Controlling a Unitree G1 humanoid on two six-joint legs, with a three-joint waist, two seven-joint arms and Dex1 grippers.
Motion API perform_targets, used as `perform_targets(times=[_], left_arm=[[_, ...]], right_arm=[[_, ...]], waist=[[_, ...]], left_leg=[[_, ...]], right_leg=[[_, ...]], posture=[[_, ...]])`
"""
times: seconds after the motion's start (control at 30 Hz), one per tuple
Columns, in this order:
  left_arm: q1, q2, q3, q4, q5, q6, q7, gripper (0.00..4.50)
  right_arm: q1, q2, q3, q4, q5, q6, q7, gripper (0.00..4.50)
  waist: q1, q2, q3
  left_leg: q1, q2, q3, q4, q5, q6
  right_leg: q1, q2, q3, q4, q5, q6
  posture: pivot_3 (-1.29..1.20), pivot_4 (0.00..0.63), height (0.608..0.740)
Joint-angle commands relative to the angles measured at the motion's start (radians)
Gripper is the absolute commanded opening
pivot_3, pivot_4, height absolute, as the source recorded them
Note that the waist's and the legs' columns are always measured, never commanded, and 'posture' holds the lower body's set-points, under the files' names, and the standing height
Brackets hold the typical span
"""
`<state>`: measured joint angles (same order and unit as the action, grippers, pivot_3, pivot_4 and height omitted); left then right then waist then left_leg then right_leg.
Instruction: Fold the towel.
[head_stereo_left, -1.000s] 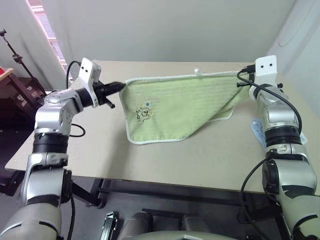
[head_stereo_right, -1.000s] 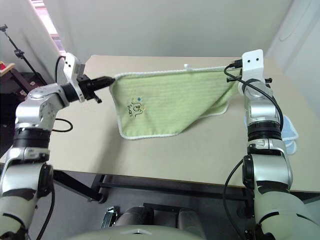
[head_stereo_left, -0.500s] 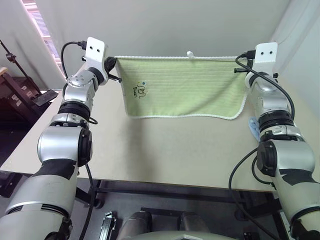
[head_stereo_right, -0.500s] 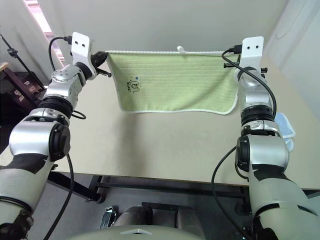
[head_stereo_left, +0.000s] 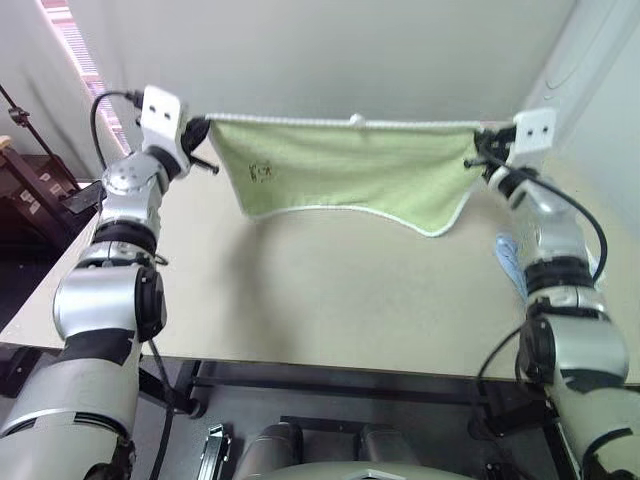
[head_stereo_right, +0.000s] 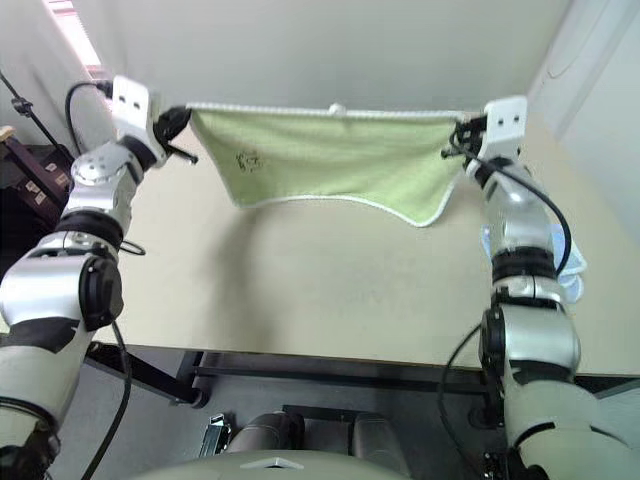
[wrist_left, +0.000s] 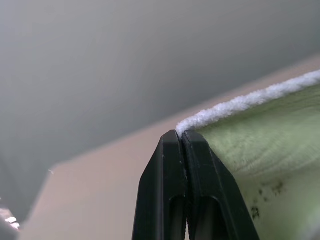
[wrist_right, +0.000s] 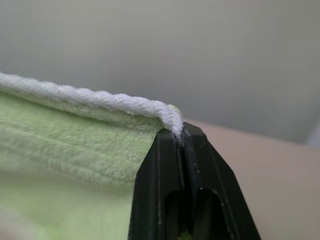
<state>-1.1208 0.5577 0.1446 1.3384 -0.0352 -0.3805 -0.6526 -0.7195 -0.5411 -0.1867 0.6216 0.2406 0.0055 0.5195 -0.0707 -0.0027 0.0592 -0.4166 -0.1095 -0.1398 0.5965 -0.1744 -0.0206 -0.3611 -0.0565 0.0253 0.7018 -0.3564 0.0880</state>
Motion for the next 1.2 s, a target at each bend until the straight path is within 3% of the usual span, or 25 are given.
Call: perform_targets(times=[0.03,0.27,0.53,0.67,0.93,1.2], left_arm=[[0.069,0.057,0.049,-0.070,-0.051,-0.070,-0.136,0.03],[0.305,0.117,0.129,-0.287,-0.191,-0.029,-0.381,0.03],[0.774,0.216,0.154,-0.969,-0.418,0.401,-0.563,0.03],[0.949,0.277,0.170,-1.147,-0.471,0.537,-0.593,0.03],[1.132,0.383,0.214,-1.225,-0.468,0.588,-0.665,0.03],[1.165,0.387,0.199,-1.198,-0.434,0.549,-0.693,0.03]], right_arm=[[0.148,-0.051,-0.031,-0.346,0.091,0.063,0.107,0.00],[0.485,-0.164,-0.083,-0.734,0.286,0.308,0.284,0.00],[0.702,-0.232,-0.165,-0.869,0.357,0.380,0.374,0.00],[0.792,-0.248,-0.183,-0.908,0.357,0.390,0.412,0.00],[0.975,-0.253,-0.253,-0.979,0.371,0.377,0.494,0.00],[1.090,-0.273,-0.310,-1.015,0.404,0.398,0.572,0.00]], waist=[[0.000,0.000,0.000],[0.003,-0.002,-0.001],[0.009,-0.002,-0.002],[0.029,-0.002,-0.002],[0.061,-0.001,-0.002],[0.059,0.000,-0.003]], left_leg=[[0.000,0.000,0.000,0.000,0.000,0.000],[0.004,0.001,-0.001,0.001,0.000,0.000],[0.007,0.002,-0.001,0.002,0.000,0.000],[0.007,0.003,-0.001,0.001,0.000,0.000],[0.007,0.003,0.001,0.001,-0.003,-0.002],[0.006,0.004,0.004,-0.003,-0.005,0.001]], right_leg=[[0.000,0.000,0.000,0.000,0.000,0.000],[0.003,0.001,0.000,0.002,0.000,0.000],[0.005,0.000,0.000,-0.001,-0.001,-0.002],[0.005,0.000,0.000,-0.001,-0.005,-0.010],[0.006,-0.002,0.001,-0.005,-0.007,-0.012],[0.007,-0.004,0.000,-0.014,-0.007,-0.012]], posture=[[0.00,0.000,0.740],[0.00,0.000,0.740],[0.00,0.000,0.740],[0.00,0.000,0.740],[0.00,0.000,0.740],[0.00,0.000,0.740]])
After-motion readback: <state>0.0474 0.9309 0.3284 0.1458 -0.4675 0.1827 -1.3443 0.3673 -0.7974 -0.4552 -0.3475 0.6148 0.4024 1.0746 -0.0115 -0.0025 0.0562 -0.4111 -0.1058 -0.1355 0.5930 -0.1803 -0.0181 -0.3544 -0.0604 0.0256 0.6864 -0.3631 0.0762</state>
